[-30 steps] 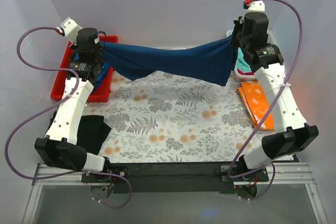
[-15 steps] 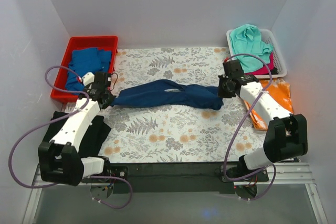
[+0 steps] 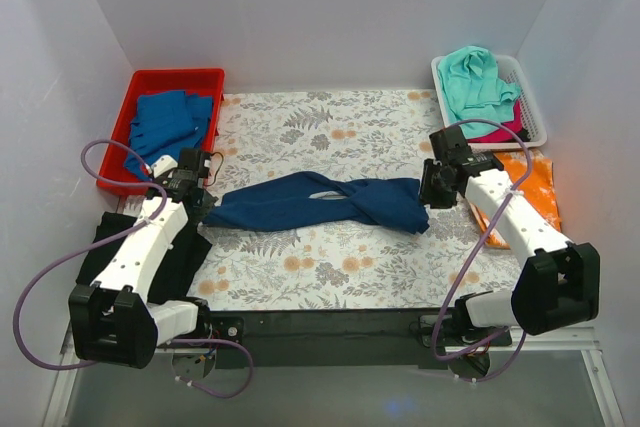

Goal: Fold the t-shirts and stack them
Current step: Flatten out the tshirt

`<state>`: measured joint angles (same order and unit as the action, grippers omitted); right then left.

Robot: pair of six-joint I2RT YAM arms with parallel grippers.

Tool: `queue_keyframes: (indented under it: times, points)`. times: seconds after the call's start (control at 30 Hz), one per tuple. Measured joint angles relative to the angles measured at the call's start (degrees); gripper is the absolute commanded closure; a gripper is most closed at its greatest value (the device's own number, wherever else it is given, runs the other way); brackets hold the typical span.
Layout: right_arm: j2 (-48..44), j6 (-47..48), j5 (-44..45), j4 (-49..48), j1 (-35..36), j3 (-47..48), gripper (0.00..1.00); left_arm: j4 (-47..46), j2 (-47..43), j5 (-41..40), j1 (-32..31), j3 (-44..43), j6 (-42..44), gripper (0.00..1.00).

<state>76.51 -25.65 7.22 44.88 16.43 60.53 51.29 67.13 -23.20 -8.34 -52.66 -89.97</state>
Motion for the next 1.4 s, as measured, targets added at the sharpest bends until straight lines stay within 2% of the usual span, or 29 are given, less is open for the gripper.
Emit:
queue_keyframes:
  times: [0.27, 0.37, 0.63, 0.83, 1.03, 1.17, 1.4]
  points:
    - [5.01, 0.00, 0.28, 0.11, 0.09, 0.00, 0.62, -0.11, 0.17, 0.20, -0.02, 0.13, -0.46, 1.00]
    - [6.12, 0.15, -1.62, -1.18, 0.09, -1.16, 0.65, -0.31, 0.17, 0.20, -0.02, 0.28, -0.46, 1.00]
    - [8.48, 1.68, -9.03, -4.74, 0.70, -8.17, 0.71, -0.33, 0.35, 0.31, 0.00, 0.72, -0.35, 1.00]
    - [6.56, 1.62, -11.02, -2.27, 1.66, -14.05, 0.73, -0.48, 1.16, 0.35, 0.00, 0.74, -0.24, 1.00]
    - [1.27, 1.36, -8.07, -0.50, 1.77, -10.71, 0.71, -1.18, 2.36, 0.76, 0.00, 0.74, 0.22, 1.00]
    - [0.57, 1.16, -4.96, -1.09, 1.64, -7.67, 0.65, -1.68, 2.58, 0.81, 0.00, 0.74, 0.46, 1.00]
    - [0.61, -0.04, -4.94, -4.37, -1.57, -9.81, 0.63, -1.84, 2.51, 0.85, 0.00, 0.74, 0.59, 1.00]
